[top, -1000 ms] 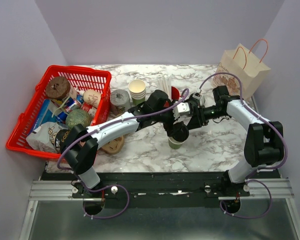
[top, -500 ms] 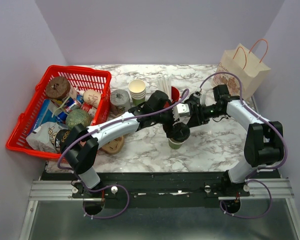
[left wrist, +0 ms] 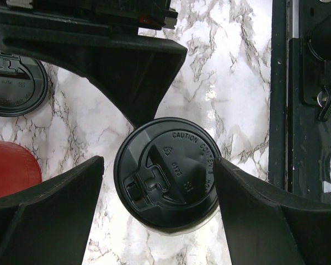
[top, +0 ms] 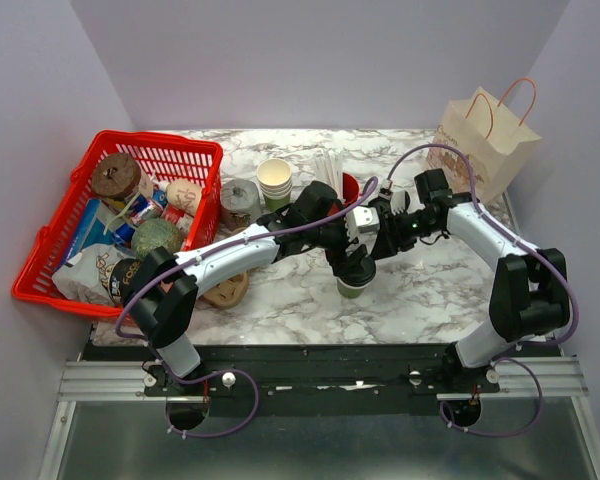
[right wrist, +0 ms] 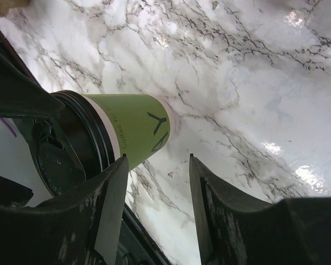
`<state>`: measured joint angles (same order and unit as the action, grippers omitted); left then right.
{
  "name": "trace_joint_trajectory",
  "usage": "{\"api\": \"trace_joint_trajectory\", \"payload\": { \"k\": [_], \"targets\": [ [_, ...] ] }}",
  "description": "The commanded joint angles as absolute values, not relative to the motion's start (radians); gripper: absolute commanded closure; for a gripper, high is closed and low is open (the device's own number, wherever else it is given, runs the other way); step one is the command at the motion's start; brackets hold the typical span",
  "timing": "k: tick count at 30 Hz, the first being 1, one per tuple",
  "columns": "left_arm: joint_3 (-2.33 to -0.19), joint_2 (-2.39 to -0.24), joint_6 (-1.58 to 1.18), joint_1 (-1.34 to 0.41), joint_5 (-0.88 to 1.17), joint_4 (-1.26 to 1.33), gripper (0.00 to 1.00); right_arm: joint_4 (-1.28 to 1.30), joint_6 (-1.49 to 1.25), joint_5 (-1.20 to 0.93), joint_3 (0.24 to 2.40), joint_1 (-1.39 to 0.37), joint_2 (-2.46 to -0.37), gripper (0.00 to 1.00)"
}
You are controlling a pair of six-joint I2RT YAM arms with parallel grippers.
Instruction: Pack the takeout coffee
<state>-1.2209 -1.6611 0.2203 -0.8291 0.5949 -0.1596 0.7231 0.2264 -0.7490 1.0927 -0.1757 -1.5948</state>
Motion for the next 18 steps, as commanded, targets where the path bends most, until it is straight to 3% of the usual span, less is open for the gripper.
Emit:
{"api": "trace_joint_trajectory", "payload": {
  "k": [1, 18],
  "targets": [
    [-1.221, -1.663, 0.213, -0.836, 0.62, -0.146, 0.13, 0.709, 0.238, -0.673, 1.085, -0.204, -1.552, 0.44],
    [-1.172, -1.612, 0.222, -0.834, 0.584, -0.161, 0.13, 0.715, 0.233, -0.583, 1.091, -0.249, -1.548, 0.44]
  ]
}}
